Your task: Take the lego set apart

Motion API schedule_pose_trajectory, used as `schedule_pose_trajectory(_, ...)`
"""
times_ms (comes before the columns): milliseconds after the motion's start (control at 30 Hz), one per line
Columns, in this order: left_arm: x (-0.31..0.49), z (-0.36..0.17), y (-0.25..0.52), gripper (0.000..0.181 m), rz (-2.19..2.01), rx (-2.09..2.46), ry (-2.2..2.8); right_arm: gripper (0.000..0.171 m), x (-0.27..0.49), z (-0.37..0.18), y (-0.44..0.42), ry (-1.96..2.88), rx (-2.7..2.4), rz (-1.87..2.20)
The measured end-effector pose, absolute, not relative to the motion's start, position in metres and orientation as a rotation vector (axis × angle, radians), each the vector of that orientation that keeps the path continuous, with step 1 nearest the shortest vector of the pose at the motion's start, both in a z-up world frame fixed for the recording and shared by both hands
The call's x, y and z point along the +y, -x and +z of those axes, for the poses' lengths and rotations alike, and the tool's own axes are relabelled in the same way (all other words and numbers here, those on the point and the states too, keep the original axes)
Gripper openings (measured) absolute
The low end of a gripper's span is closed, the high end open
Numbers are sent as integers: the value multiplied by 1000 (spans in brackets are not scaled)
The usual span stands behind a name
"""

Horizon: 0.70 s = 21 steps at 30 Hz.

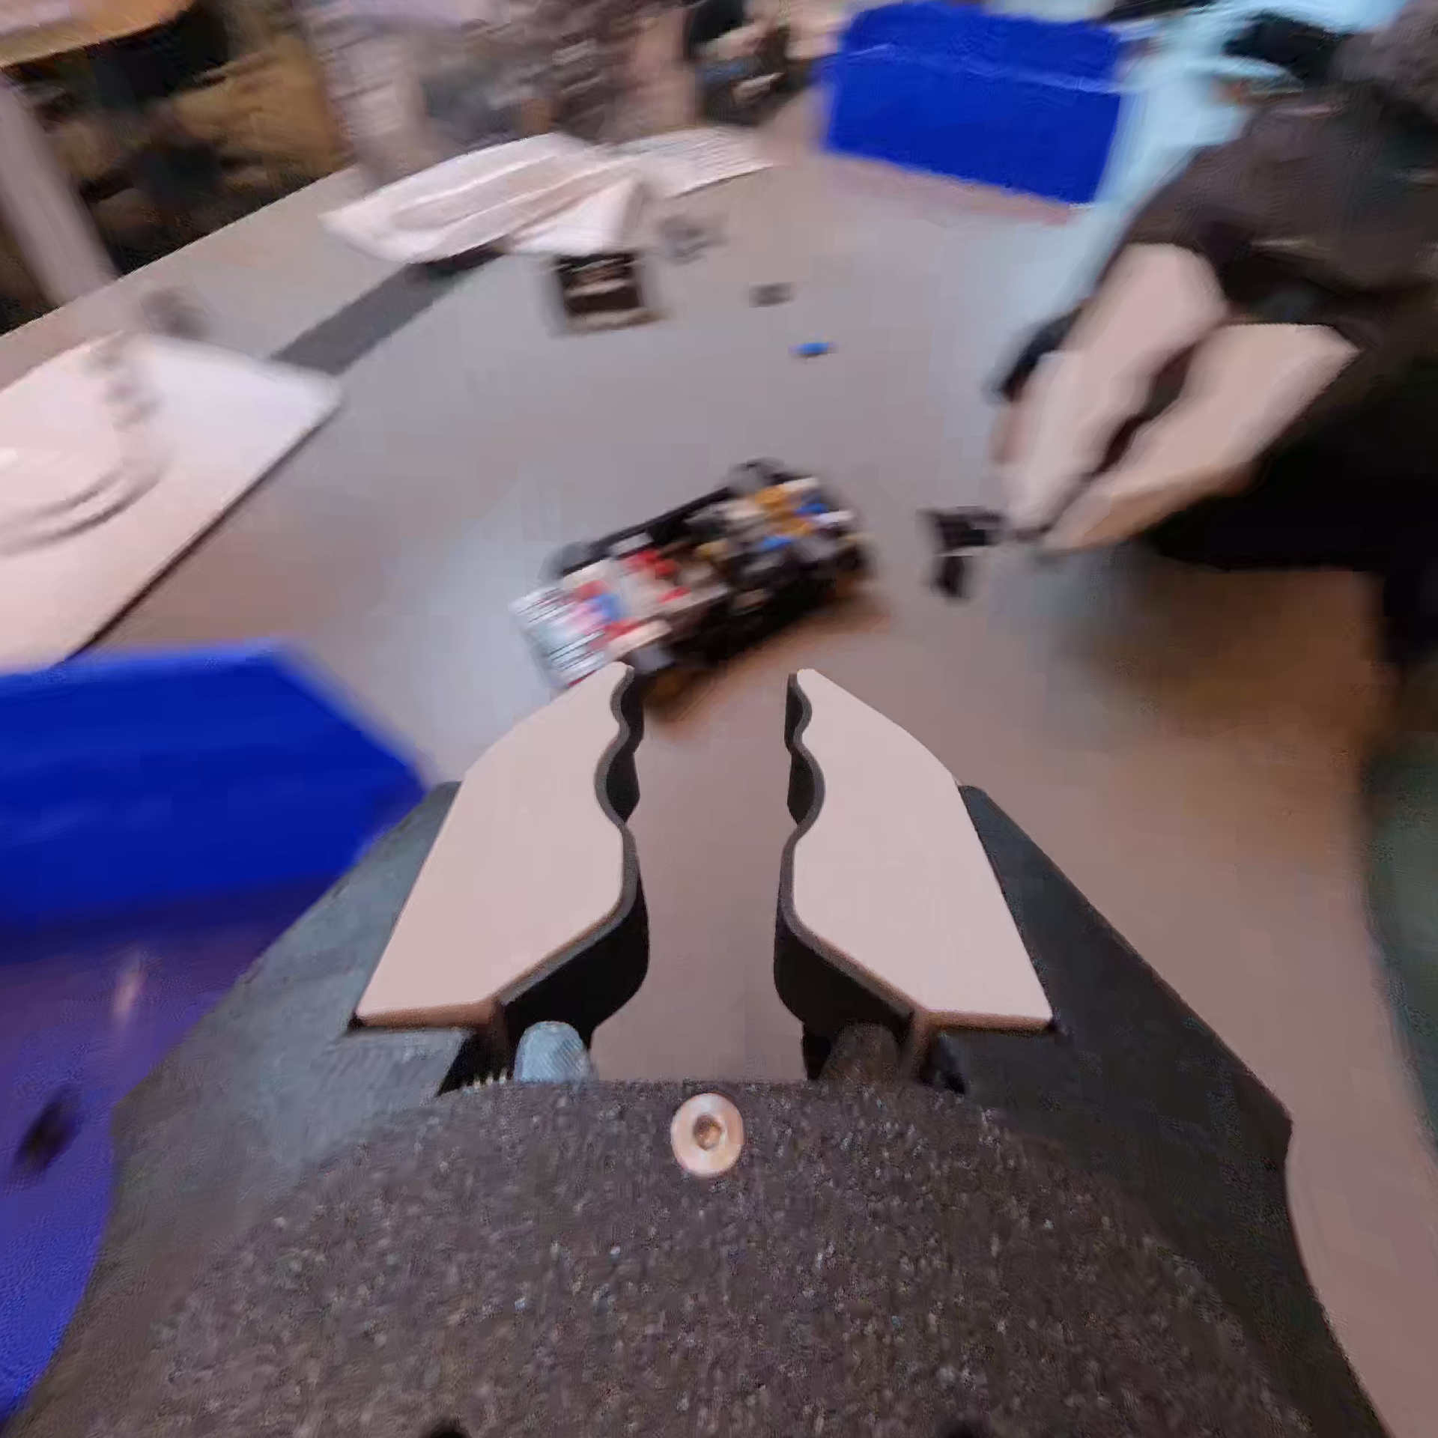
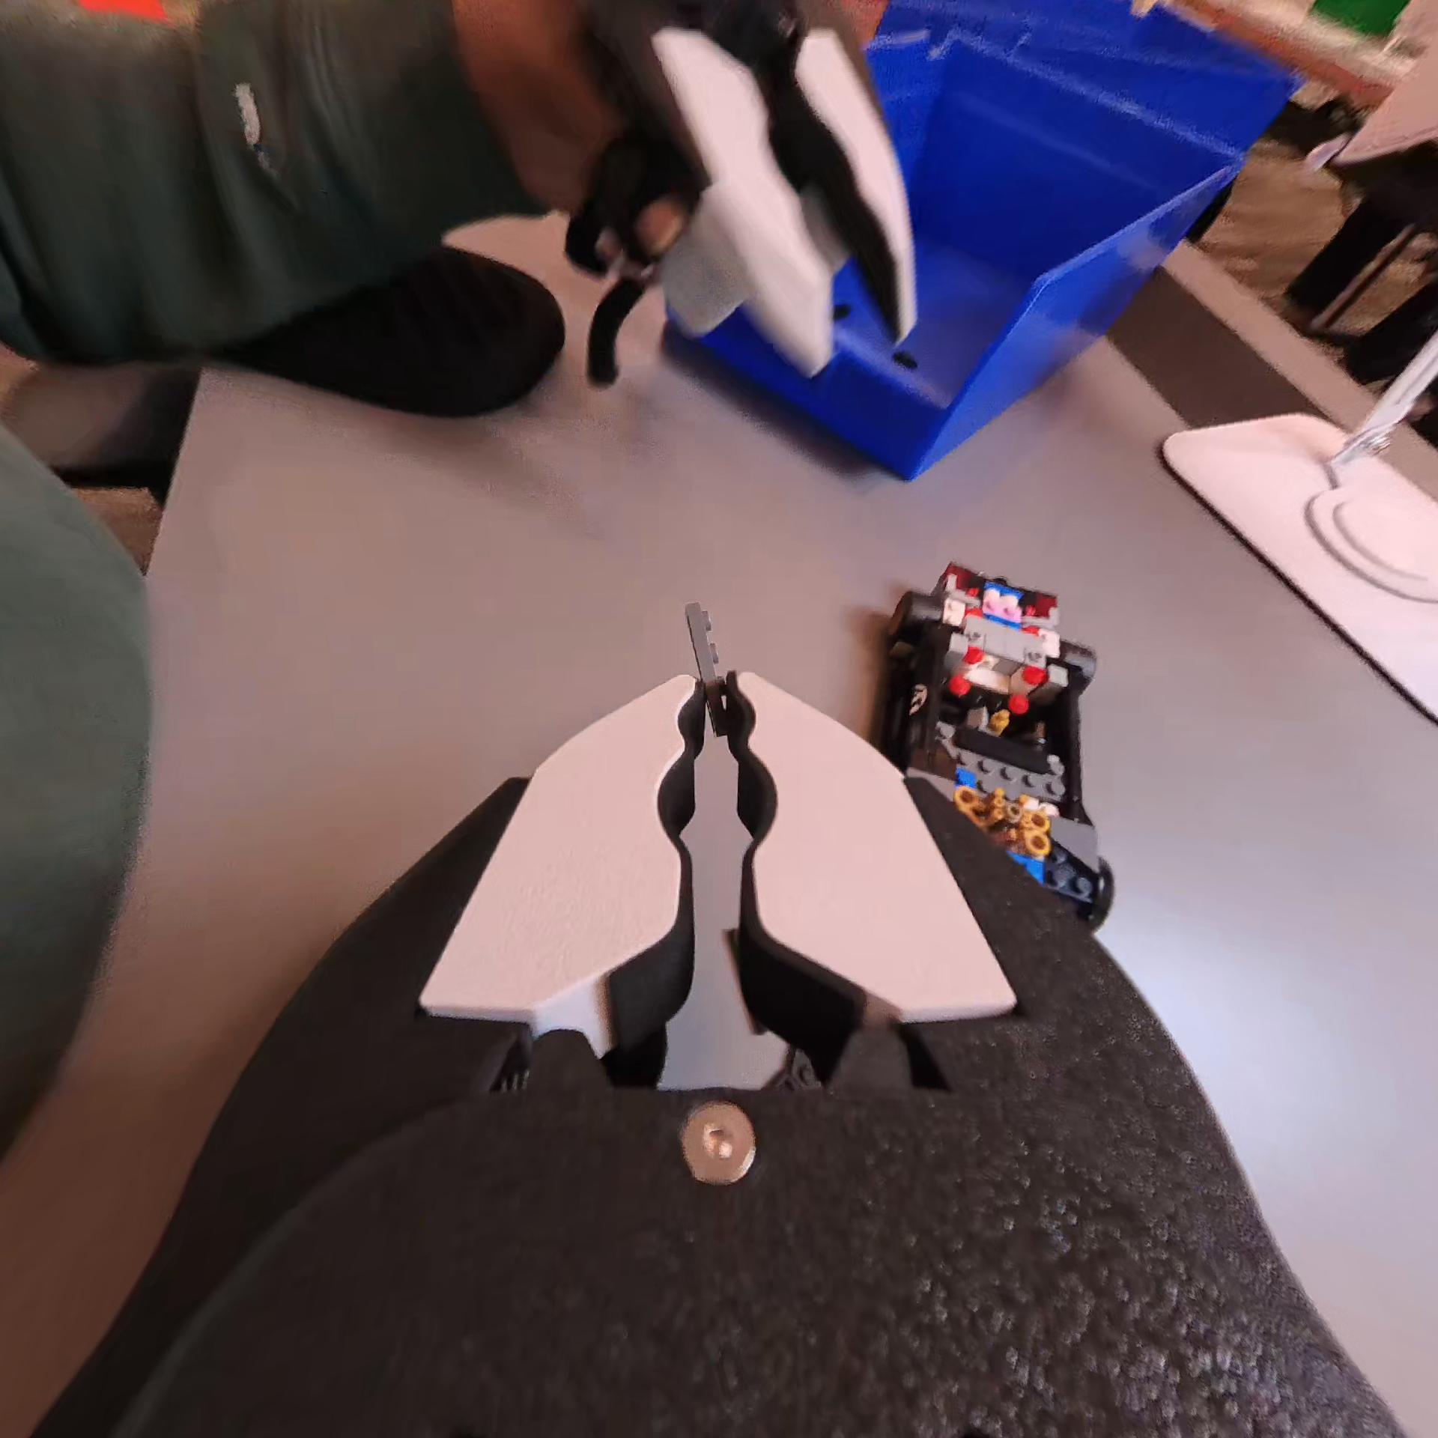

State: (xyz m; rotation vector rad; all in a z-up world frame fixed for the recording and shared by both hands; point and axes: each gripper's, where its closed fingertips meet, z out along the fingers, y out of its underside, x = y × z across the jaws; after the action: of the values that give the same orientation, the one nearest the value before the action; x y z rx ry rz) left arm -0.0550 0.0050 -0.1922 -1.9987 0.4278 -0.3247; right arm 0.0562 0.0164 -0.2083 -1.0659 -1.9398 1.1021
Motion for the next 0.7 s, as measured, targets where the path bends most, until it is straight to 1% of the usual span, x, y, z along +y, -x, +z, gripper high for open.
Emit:
schedule_pose_trajectory(67, -3, -191, 3, 33, -455, 627, 1920, 5, 14, -207, -55, 1041, -1932, 1094)
schedule_pose_trajectory(133, -7, -198, -35, 32, -555, 721, 1900, 5, 9, -210, -55, 1015, -1947, 1082)
schedule_pose_trajectory(233, -8, -204, -64, 22, -668, 747, 1895, 5, 2, -213, -56, 995, -1976, 1087)
schedule_pose_trajectory(267, -5, -203, -66, 16, -685, 720, 1892, 5, 1, -214, -56, 988, -1981, 1079)
schedule_pose_trajectory(300, -1, -205, -65, 0, -675, 695, 1908, 5, 1, -214, -56, 982, -1984, 1076)
schedule_pose_trajectory(333, 2, -207, -61, 0, -646, 681, 1924, 5, 2, -214, -56, 983, -1979, 1067)
schedule_pose_trajectory(400, 8, -201, -45, 0, -539, 643, 1918, 6, 14, -212, -57, 995, -1960, 1028)
schedule_pose_trajectory(467, 17, -183, -7, 0, -369, 525, 1886, 25, 39, -218, -61, 1045, -1981, 920)
schedule_pose_trajectory(500, 20, -173, 20, 0, -236, 446, 1880, 27, 55, -227, -67, 1082, -2023, 826)
schedule_pose_trajectory(600, 13, -152, 116, 0, 260, 225, 1896, 28, 76, -263, -96, 1206, -2224, 685)
schedule_pose_trajectory(633, 6, -151, 142, 0, 368, 161, 1923, 28, 79, -270, -101, 1232, -2256, 663)
schedule_pose_trajectory(700, -4, -152, 168, 0, 382, 61, 1944, 28, 78, -275, -104, 1236, -2285, 652)
